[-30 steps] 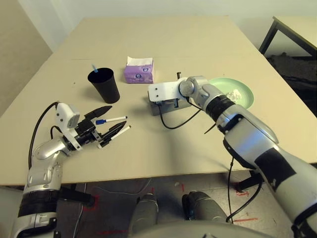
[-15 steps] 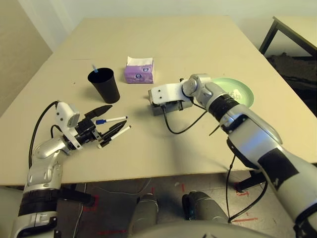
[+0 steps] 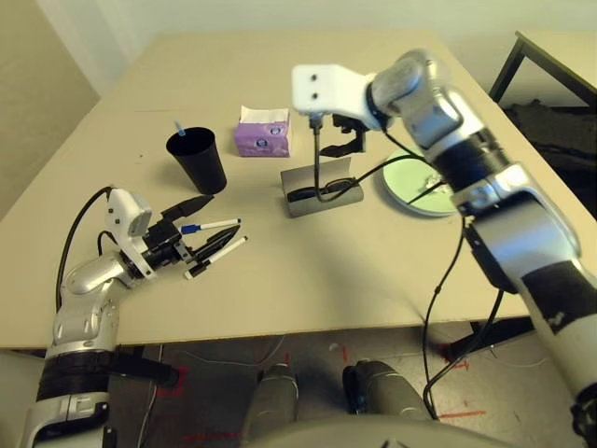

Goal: Organize and tidy the items on the table.

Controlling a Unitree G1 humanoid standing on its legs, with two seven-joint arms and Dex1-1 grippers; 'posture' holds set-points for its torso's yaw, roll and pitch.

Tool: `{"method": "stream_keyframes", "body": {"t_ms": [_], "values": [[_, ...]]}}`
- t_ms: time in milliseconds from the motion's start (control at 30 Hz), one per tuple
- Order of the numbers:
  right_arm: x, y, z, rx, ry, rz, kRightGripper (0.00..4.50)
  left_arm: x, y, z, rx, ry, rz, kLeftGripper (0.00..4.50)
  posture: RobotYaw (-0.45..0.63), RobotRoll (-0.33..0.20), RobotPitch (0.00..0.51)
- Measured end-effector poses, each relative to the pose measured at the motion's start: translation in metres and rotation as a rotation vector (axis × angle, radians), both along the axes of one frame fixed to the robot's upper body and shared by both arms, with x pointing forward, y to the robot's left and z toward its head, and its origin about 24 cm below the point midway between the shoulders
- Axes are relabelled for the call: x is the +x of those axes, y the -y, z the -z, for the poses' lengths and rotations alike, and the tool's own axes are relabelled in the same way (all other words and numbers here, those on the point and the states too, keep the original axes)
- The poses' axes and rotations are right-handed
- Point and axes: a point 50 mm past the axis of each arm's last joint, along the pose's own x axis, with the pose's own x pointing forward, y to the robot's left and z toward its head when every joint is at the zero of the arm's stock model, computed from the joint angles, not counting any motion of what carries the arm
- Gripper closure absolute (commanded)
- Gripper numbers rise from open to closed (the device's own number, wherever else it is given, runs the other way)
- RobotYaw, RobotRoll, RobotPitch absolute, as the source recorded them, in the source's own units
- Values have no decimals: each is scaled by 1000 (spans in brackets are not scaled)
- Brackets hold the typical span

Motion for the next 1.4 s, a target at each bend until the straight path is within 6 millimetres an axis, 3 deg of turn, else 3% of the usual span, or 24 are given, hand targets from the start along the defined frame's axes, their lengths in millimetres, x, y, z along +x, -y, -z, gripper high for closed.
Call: {"method": "stream_keyframes", "body": {"t_ms": [133,267,333,633,867,1033,1400], "values": [[-20,14,32,159,-147,-6,44,0,1,1,-1,0,5,0,0,0,76],[-46,42,86,482,-345,25,44,0,2,3,-4,-7,7,0,-7,0,78],[-57,54,105,536,-378,43,44,0,2,3,-5,-8,10,0,-12,0,80],[-104,103,155,713,-408,90,44,3,3,1,-3,-6,24,0,-20,0,85],[-109,149,184,859,-369,232,44,3,2,2,-4,-10,22,0,-13,0,85],[-112,178,191,875,-336,222,44,3,2,2,-4,-10,21,0,-20,0,82],[-113,186,184,786,-300,0,44,10,4,1,17,-15,19,0,-48,0,74]]}}
